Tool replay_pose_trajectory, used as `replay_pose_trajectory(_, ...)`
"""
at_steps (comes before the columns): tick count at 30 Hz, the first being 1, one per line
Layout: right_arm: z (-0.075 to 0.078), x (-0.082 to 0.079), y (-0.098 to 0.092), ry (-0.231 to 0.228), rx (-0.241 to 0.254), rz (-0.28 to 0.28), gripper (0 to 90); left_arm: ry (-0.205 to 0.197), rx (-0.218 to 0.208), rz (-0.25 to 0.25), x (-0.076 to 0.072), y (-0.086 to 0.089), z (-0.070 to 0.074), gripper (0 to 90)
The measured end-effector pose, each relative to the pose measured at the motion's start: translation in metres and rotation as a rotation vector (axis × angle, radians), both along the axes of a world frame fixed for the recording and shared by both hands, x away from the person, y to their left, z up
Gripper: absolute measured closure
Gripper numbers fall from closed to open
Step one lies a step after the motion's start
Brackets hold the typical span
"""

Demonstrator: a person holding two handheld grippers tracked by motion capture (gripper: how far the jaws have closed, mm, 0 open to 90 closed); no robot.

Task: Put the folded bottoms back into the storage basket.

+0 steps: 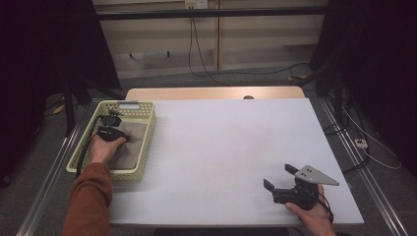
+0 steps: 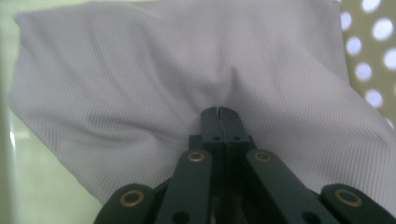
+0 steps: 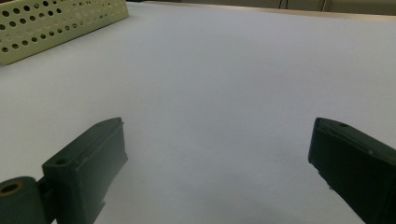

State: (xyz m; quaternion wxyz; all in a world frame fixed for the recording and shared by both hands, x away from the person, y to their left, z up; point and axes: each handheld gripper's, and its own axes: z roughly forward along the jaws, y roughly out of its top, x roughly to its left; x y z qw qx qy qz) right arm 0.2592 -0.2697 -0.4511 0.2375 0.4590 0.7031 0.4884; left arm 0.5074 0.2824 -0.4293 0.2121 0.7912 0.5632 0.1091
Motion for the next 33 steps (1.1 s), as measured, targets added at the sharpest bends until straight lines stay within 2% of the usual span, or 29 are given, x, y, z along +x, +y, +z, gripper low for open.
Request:
replay_pose_trajectory(2,0.0,0.0,0.0,0.001,0.001,0.003,3.7,-0.023,-0.022,0.019,0.003,0.001,-0.002,90.0)
replay_pose_trajectory(4,0.0,0.0,0.0,0.002,0.002,0.003,3.8,-0.026,-0.049,0.042,0.006,0.005,-0.003,90.0)
replay_pose_trajectory(8,0.0,-0.001,-0.002,0.005,0.002,0.005,3.8,-0.064,-0.045,0.094,0.008,0.01,-0.005,90.0)
replay_pose_trajectory(10,0.0,-0.001,-0.002,0.005,0.003,0.005,3.8,-0.075,-0.026,0.116,0.009,0.013,-0.005,90.0)
replay_pose_trajectory(12,-0.001,-0.001,-0.002,0.006,0.002,0.004,3.8,-0.082,-0.038,0.124,0.009,0.014,-0.006,90.0)
replay_pose_trajectory(15,0.0,-0.001,-0.002,0.007,0.0,0.004,3.8,-0.077,-0.022,0.087,0.007,0.014,-0.003,90.0)
replay_pose_trajectory(17,0.0,-0.001,-0.002,0.009,0.001,0.003,3.8,-0.078,-0.038,0.063,0.003,0.014,0.002,89.9)
replay_pose_trajectory(19,0.0,-0.001,-0.002,0.008,0.001,0.002,3.8,-0.124,-0.091,0.041,-0.001,0.016,0.009,89.3)
replay_pose_trajectory(20,0.0,-0.001,-0.002,0.008,0.0,0.001,3.8,-0.125,-0.093,0.014,-0.004,0.018,0.014,87.2)
replay_pose_trajectory(21,0.0,-0.001,-0.002,0.008,0.001,0.001,3.8,-0.152,-0.094,0.015,-0.007,0.018,0.019,85.7)
replay_pose_trajectory(22,0.0,-0.001,-0.002,0.008,0.002,0.001,3.8,-0.168,-0.067,-0.005,-0.013,0.019,0.027,84.0)
replay_pose_trajectory(23,0.0,-0.002,-0.002,0.009,0.002,0.0,3.8,-0.179,-0.06,-0.025,-0.016,0.019,0.03,83.1)
replay_pose_trajectory(27,0.0,-0.002,-0.002,0.01,0.002,-0.001,3.8,-0.182,-0.058,-0.122,-0.031,0.018,0.037,82.5)
replay_pose_trajectory(29,0.0,-0.001,-0.001,0.01,0.001,0.0,3.7,-0.161,-0.09,-0.139,-0.034,0.015,0.032,83.6)
replay_pose_trajectory(31,0.0,-0.001,0.0,0.008,0.003,0.001,3.8,-0.144,-0.046,-0.158,-0.033,0.011,0.025,85.3)
replay_pose_trajectory(32,0.0,-0.001,0.0,0.009,0.003,0.003,3.8,-0.118,0.007,-0.179,-0.032,0.008,0.02,86.4)
replay_pose_trajectory(33,0.0,0.0,0.0,0.009,0.0,0.006,3.8,-0.099,0.021,-0.178,-0.031,0.006,0.015,86.9)
